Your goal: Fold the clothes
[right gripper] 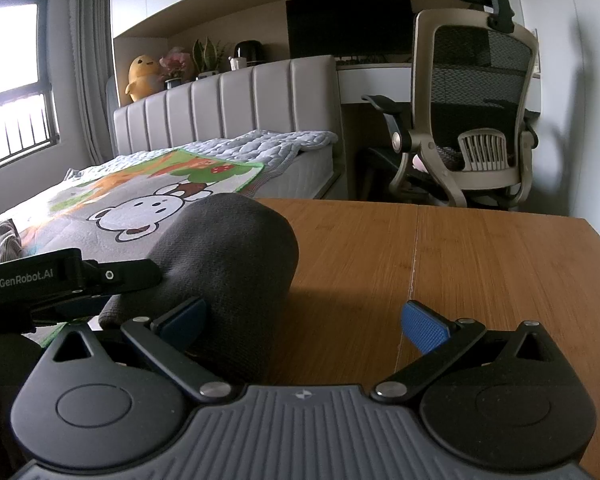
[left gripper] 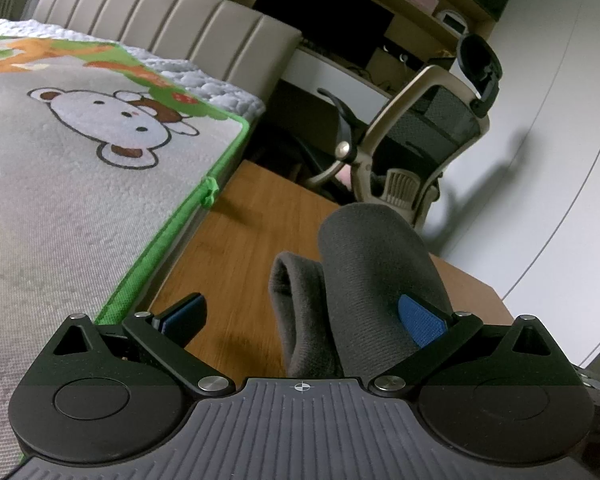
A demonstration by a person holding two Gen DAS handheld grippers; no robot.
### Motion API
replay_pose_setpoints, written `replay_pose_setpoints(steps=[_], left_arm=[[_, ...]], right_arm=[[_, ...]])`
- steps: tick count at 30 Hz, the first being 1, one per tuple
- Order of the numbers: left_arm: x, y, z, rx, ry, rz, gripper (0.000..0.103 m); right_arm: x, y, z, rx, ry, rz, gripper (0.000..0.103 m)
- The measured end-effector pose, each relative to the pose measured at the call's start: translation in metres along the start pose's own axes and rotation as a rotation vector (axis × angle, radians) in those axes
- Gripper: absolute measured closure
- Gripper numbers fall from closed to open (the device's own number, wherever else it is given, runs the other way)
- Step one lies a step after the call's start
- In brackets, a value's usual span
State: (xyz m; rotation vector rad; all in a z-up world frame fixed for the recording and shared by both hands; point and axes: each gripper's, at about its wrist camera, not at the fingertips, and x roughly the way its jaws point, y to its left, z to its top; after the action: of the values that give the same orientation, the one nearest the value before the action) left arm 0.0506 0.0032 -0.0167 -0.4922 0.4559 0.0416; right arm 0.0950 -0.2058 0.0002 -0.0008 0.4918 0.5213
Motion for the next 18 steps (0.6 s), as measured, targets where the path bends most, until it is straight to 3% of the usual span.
replay_pose_setpoints(steps=[18], left_arm=[[0.0004, 0.0011, 0.0008, 0.0, 0.001, -0.001, 0.0]], right_arm=[[0.0009, -0.0022, 0.0006, 0.01, 0.003, 0.006, 0.0]])
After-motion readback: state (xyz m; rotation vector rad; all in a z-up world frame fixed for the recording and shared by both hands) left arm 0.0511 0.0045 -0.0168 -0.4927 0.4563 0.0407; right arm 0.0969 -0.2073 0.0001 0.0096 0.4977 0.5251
